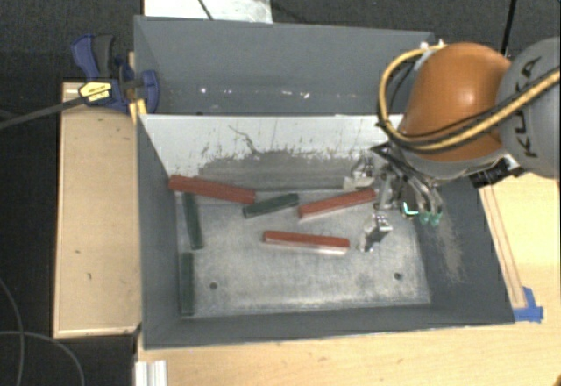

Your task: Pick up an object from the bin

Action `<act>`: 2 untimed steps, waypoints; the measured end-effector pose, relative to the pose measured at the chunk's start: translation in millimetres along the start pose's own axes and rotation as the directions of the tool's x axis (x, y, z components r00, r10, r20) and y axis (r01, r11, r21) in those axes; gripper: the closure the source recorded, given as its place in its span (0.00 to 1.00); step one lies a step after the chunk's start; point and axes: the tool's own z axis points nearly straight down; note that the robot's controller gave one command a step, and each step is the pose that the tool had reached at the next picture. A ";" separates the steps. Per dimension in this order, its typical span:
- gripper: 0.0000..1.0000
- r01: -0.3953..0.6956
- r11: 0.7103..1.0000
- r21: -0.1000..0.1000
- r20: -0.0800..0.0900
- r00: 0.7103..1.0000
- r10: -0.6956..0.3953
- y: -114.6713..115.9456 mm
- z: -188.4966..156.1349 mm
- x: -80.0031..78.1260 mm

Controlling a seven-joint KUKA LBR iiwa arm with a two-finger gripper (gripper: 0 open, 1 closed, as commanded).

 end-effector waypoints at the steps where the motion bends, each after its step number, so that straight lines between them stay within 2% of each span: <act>1: 1.00 0.000 1.000 0.000 0.001 1.000 0.000 0.0 -0.5 -0.4; 2: 0.00 0.000 1.000 0.000 0.001 1.000 0.000 0.0 -0.5 -0.4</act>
Offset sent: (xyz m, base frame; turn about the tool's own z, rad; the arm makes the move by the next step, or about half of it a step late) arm 0.0000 0.0000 0.0000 0.0000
